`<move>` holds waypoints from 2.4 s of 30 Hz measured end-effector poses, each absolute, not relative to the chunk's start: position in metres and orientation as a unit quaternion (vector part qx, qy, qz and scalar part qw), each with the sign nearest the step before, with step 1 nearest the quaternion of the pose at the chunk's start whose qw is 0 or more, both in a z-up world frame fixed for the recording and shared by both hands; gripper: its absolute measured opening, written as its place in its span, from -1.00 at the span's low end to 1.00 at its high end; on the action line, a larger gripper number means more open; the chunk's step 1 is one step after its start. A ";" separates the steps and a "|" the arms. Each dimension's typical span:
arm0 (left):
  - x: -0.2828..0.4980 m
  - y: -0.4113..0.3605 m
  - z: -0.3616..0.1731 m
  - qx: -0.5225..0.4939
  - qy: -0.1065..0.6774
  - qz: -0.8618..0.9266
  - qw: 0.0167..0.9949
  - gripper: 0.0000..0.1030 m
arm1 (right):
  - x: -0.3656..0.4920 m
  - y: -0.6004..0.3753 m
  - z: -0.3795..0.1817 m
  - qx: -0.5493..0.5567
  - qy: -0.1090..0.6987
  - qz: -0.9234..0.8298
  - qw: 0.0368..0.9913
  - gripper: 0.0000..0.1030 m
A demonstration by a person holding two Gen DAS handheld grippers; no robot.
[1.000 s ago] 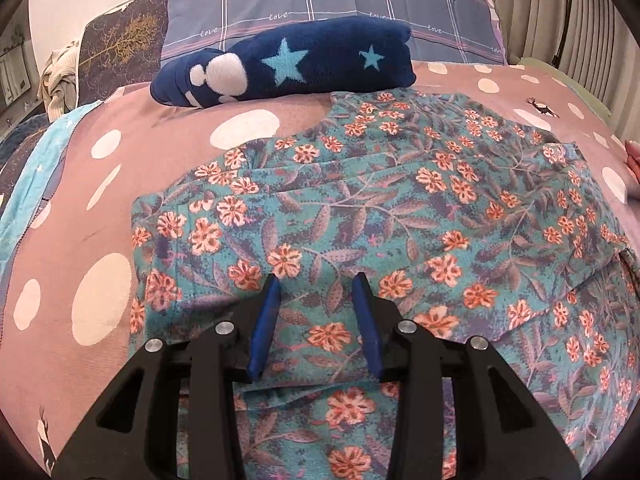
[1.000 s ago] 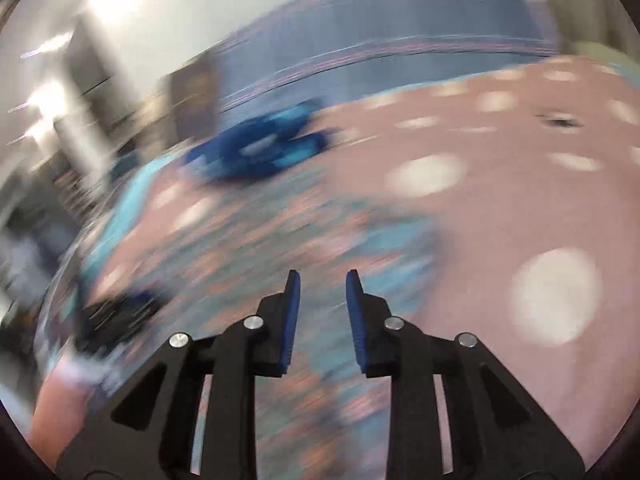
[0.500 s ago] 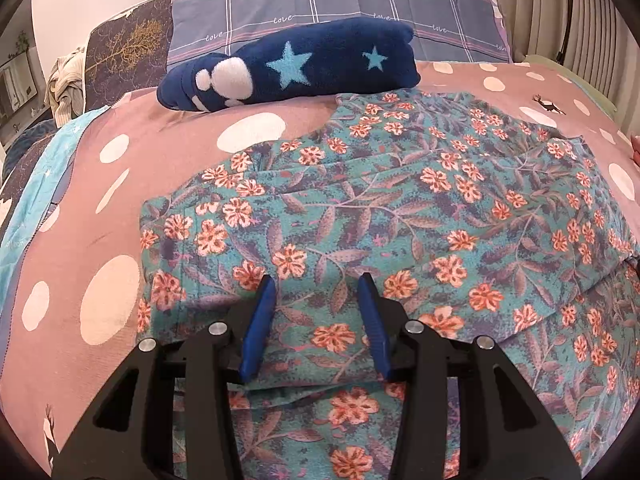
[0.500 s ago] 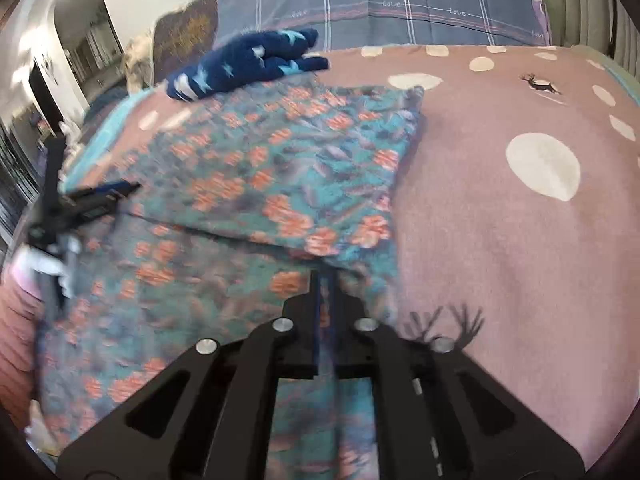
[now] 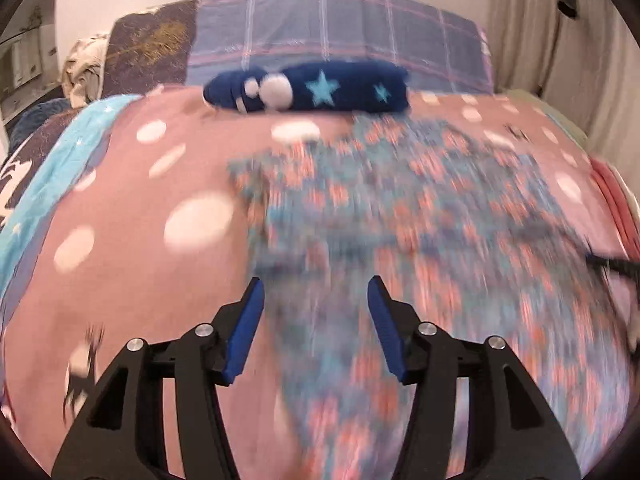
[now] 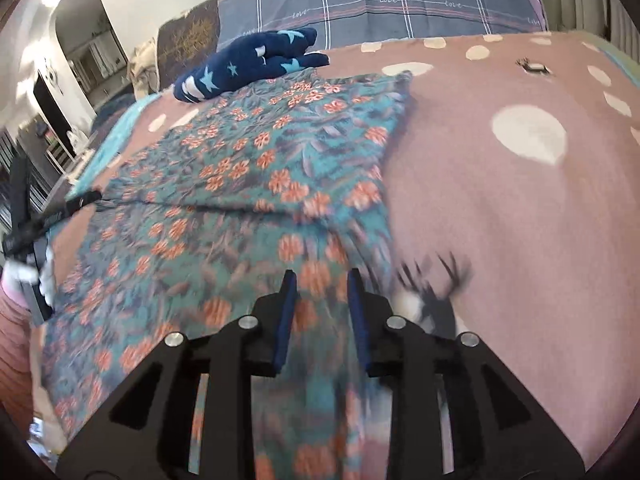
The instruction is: Fold small clothes
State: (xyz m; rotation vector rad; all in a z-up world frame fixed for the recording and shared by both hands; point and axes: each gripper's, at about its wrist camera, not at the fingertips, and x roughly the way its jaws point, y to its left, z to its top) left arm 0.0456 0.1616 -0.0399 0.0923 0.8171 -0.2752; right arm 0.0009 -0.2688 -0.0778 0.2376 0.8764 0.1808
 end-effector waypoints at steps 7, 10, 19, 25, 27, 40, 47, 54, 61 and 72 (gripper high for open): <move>-0.024 0.171 -0.066 0.059 0.434 -0.192 0.878 0.30 | -0.047 -0.284 -0.076 0.160 0.412 0.093 0.892 -0.39; -0.039 0.179 -0.068 0.019 0.427 -0.209 0.879 0.29 | -0.061 -0.285 -0.078 0.164 0.418 0.081 0.890 -0.31; -0.085 0.196 -0.076 -0.075 0.409 -0.266 0.869 0.29 | -0.120 -0.284 -0.083 0.186 0.422 0.091 0.883 -0.30; -0.126 0.197 -0.078 -0.095 0.414 -0.319 0.847 0.29 | -0.162 -0.289 -0.083 0.212 0.428 0.112 0.871 -0.30; -0.136 0.199 -0.080 -0.096 0.418 -0.327 0.842 0.28 | -0.176 -0.292 -0.084 0.226 0.431 0.117 0.866 -0.30; -0.144 0.226 -0.098 -0.193 0.437 -0.305 0.824 -0.74 | -0.212 -0.291 -0.095 0.274 0.451 0.173 0.831 -0.03; -0.146 0.228 -0.082 -0.256 0.422 -0.305 0.814 -0.96 | -0.221 -0.290 -0.089 0.285 0.443 0.166 0.834 -0.94; -0.172 0.212 0.016 -0.260 0.255 -0.377 0.851 -0.96 | -0.242 -0.317 -0.027 0.395 0.233 0.274 0.845 -0.95; -0.215 0.209 0.075 -0.249 0.153 -0.404 0.867 -0.96 | -0.277 -0.331 0.026 0.372 0.133 0.287 0.873 -0.95; -0.150 0.200 0.050 -0.270 0.219 -0.348 0.871 -0.95 | -0.252 -0.332 0.048 0.309 0.130 0.201 0.920 -0.94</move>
